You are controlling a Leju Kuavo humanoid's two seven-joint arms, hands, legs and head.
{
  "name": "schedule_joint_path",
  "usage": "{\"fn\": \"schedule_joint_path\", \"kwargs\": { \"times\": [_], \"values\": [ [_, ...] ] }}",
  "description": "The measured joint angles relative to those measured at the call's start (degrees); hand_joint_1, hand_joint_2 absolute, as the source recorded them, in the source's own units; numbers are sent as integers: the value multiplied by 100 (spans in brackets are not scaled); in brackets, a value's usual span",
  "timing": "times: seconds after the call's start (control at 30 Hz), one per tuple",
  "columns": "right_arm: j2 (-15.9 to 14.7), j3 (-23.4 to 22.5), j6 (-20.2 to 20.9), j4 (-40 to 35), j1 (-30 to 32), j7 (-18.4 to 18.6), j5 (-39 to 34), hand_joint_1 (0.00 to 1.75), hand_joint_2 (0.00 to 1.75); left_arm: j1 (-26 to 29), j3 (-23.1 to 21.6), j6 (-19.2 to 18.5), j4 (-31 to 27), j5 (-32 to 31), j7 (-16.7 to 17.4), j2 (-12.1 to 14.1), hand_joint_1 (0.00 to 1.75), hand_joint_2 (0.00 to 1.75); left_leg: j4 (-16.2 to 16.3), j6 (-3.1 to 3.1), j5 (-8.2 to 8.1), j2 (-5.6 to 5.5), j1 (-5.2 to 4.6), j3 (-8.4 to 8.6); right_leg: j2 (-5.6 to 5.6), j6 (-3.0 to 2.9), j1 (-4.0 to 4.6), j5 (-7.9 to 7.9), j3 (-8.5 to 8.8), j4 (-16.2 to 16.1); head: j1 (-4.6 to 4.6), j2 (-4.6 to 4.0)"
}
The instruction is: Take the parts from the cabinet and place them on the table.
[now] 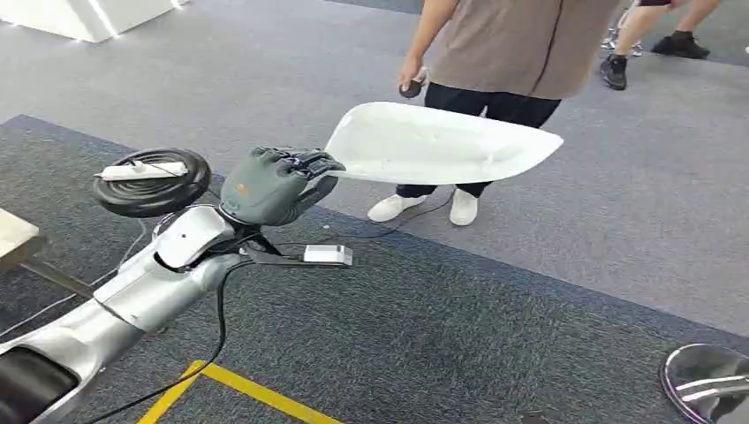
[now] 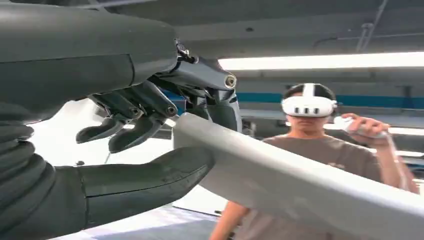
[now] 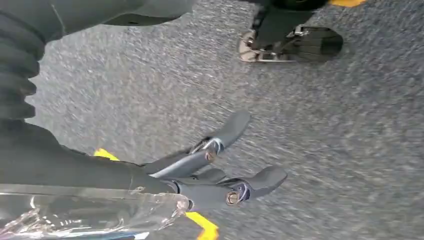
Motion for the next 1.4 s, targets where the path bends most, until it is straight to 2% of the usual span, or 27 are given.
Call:
{"fn": "schedule_joint_path", "kwargs": {
  "times": [0.03, 0.1, 0.17, 0.2, 0.23, 0.27, 0.33, 0.37, 0.4, 0.47, 0.5, 0.53, 0.57, 0.67, 0.73, 0.77, 0.83, 0.87, 0.9, 0.97, 1.1, 1.17, 1.2, 1.23, 1.27, 1.33, 1.4],
  "values": [
    [0, 0, 2, 0, -2, 0, -2, 0, 175, -5, 2, 0, 0, 4, 0, 0, 175, 175, 24, -45, -1, -70, -29, -34, 266, -10, -40, -80, 79, -172, 2, 0],
    [0, 0, 7, 0, -5, 0, 0, 0, 175, -9, 0, -2, 0, 11, 0, 2, 175, 175, 11, -124, 40, -173, 10, -81, 154, -42, -12, -72, 91, -178, -4, 0],
    [-2, 0, 5, -2, -6, 2, 0, 0, 175, 0, 7, -2, 0, 24, 0, 44, 175, 175, -32, -207, 70, -293, 34, -89, 38, -142, -6, -42, 104, -202, -7, 0],
    [-2, 0, 2, -2, -21, 2, 2, 0, 175, 6, 13, 0, -2, 26, 0, 59, 175, 175, 14, -214, 21, -151, 25, -113, -37, -175, -26, -21, 118, -234, -6, 0],
    [-2, 0, 0, -7, -37, -2, 2, 0, 175, -13, 13, 0, -2, 26, 0, 61, 175, 175, 203, -239, -136, 172, -12, -208, -73, -207, -22, -17, 122, -250, -57, 0],
    [0, 0, 7, -7, -39, -2, 2, 0, 175, -23, 11, 0, -2, 33, 0, 57, 175, 175, 605, -261, -369, 336, -10, -401, -142, -232, -8, -19, 121, -250, -77, 0],
    [0, 0, 9, -4, -4, 0, 4, 0, 175, 3, 2, 0, -2, 33, -2, 46, 175, 175, 1546, -277, -749, 443, -8, -854, -298, -247, 7, -30, 120, -250, -76, 0],
    [0, 0, 9, -7, 5, -2, 4, 0, 175, 9, 4, -2, -2, 33, -2, 48, 175, 175, 1730, -279, -767, 447, -8, -955, -369, -250, 12, -34, 119, -248, -79, 0],
    [0, 0, 9, -4, 5, -2, 4, 0, 175, 13, 4, -4, -2, 33, -2, 48, 175, 175, 1666, -277, -666, 450, -9, -916, -442, -248, 16, -39, 124, -248, -74, 0],
    [0, 0, 9, -5, -10, -2, 4, 0, 175, 9, 4, -4, -2, 33, -2, 50, 175, 175, 912, -248, -219, 511, -19, -512, -582, -234, 20, -60, 151, -248, -76, 0],
    [2, 0, 9, -7, -18, -2, 4, 0, 175, 3, 7, -4, -2, 33, -2, 50, 175, 175, 369, -218, -2, 737, -43, -186, -643, -213, 27, -77, 182, -248, -77, 0],
    [0, 0, 9, -7, -20, -2, 4, 0, 175, -20, 9, -4, -4, 33, -2, 48, 175, 175, 50, -204, 2, 1114, -96, 6, -689, -176, 79, -107, 195, -234, -94, 0],
    [0, 0, 9, -7, -20, -4, 7, 0, 175, -36, 7, -7, -7, 35, -2, 33, 175, 175, -6, -127, -18, 1021, -107, 0, -742, -154, 101, -127, 188, -214, -97, 2],
    [2, 0, 9, -7, -29, -7, 4, 0, 175, -26, 9, -11, -11, 35, -2, 39, 175, 175, -13, -35, -9, 803, -119, -33, -967, -82, 102, -148, 260, -259, -79, 0],
    [2, 0, 9, -7, -47, -18, 2, 0, 175, -49, 13, -35, -17, 37, -9, 37, 175, 175, -40, 38, 18, 684, -50, -10, -545, 4, 66, -335, 170, -27, -66, 0],
    [2, 0, 9, -7, -44, -17, 2, 0, 175, -55, 7, -50, -20, 39, -9, 13, 175, 175, -40, 64, 23, 620, -44, -11, -396, 17, 57, -540, 6, 353, -44, 0],
    [0, 0, 9, -7, -19, -17, 0, 0, 175, -48, -7, -70, -17, 37, -18, -22, 175, 175, -38, 76, 22, 458, -42, -13, -307, 37, 57, -924, -452, 1293, -31, 0],
    [0, 0, 9, -7, -13, -17, -2, 0, 175, -41, -11, -72, -17, 37, -18, -24, 175, 175, -37, 75, 23, 380, -42, -12, -300, 39, 57, -970, -611, 1550, -31, 0],
    [0, 0, 9, -7, -12, -15, -2, 0, 175, -41, -11, -72, -17, 37, -18, -22, 175, 175, -36, 73, 24, 301, -41, -11, -298, 34, 57, -878, -629, 1521, -33, 0],
    [0, 0, 9, -7, -14, -15, -11, 0, 175, -43, -11, -74, -17, 37, -18, -22, 175, 175, -32, 60, 29, 167, -30, -5, -281, 15, 43, -470, -388, 931, -28, 0],
    [0, 0, 9, -7, -14, -15, -11, 0, 175, -43, -11, -74, -17, 37, -18, -24, 175, 175, -32, 57, 29, 152, -29, -5, -275, 13, 41, -418, -346, 839, -28, 0],
    [0, 0, 9, -7, -17, -15, -17, 0, 175, -49, -11, -74, -17, 37, -18, -28, 175, 175, -20, 35, 32, 70, -15, -4, -181, 15, 20, -152, -98, 298, -26, 0],
    [4, 0, 9, -7, -17, -15, -35, 0, 175, -69, -11, -81, -17, 39, -18, -33, 175, 175, 15, -72, 45, -101, -18, -66, 179, -9, -35, -107, 156, -187, -31, 0],
    [2, -2, 9, -7, -13, -9, -52, 0, 175, -56, -9, -81, -17, 39, -18, -15, 175, 175, -48, -182, 106, -231, 22, -89, 47, -113, 12, -87, 144, -177, -28, 0],
    [6, -2, 9, -7, -21, -13, -52, 0, 175, -57, -4, -81, -20, 39, -18, 4, 175, 175, -39, -208, 90, -252, 33, -109, -25, -169, -43, -51, 161, -232, -20, 0],
    [13, 0, 13, -9, -40, -26, -52, 0, 175, -94, -9, -81, -20, 39, -18, 7, 175, 175, 389, -249, -218, 286, -20, -309, -136, -234, -16, -44, 167, -248, -103, 0],
    [20, -2, 15, -9, -13, -26, -57, 0, 175, -83, -11, -85, -20, 39, -18, -15, 175, 175, 1349, -278, -659, 435, -13, -761, -285, -248, -2, -54, 163, -247, -105, 0]
  ]
}}
